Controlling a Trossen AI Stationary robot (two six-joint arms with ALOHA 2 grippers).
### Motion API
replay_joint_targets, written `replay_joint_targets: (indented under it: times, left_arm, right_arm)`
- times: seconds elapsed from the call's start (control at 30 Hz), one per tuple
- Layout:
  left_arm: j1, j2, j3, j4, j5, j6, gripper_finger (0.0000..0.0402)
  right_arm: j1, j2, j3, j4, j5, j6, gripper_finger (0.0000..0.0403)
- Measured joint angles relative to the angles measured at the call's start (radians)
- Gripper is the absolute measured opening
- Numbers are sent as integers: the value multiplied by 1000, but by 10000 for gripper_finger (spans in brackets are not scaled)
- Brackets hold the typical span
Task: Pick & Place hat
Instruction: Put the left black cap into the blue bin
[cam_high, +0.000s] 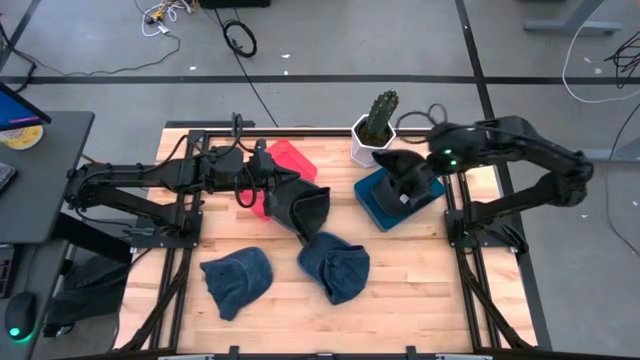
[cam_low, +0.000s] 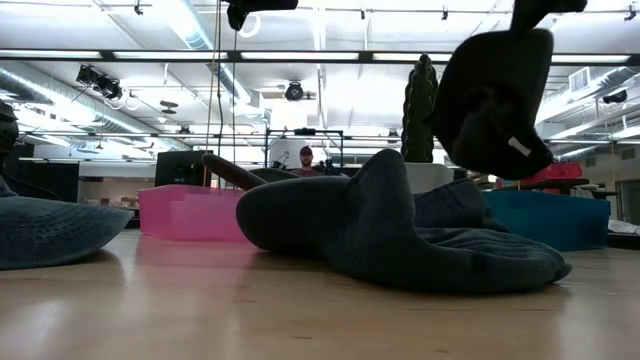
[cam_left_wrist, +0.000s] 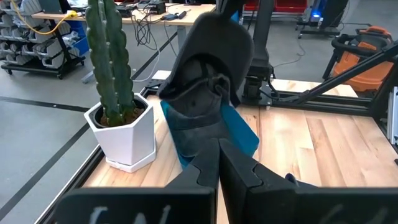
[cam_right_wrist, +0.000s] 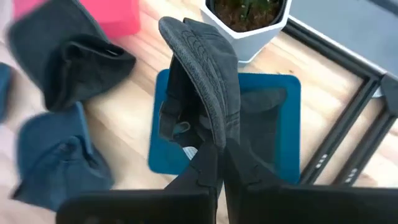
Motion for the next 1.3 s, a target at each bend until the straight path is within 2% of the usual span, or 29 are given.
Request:
replay_joint_targets:
  times: [0.17, 0.37, 0.57, 0.7, 0.9, 1.07, 1.3]
  left_arm:
    - [0, 0, 0, 0, 0, 0, 12]
    - [0, 0, 0, 0, 0, -2, 12]
    - [0, 0, 0, 0, 0, -6, 12]
    - [0, 0, 0, 0, 0, -6, 12]
    - [0, 0, 0, 0, 0, -2, 12]
    - [1, 0, 0, 0, 0, 1, 12]
    - [1, 0, 0, 0, 0, 0, 12]
  right_arm:
    - [-50, -56, 0, 0, -15, -16, 0]
    - [-143, -60, -17, 2, -37, -90, 0]
    - [-189, -59, -169, 1, -69, -161, 0]
    - [-186, -57, -289, 2, -25, -142, 0]
    - [-186, -53, -392, 1, 29, -141, 0]
    - [-186, -50, -386, -1, 51, -145, 0]
    - [-186, -47, -259, 1, 62, -169, 0]
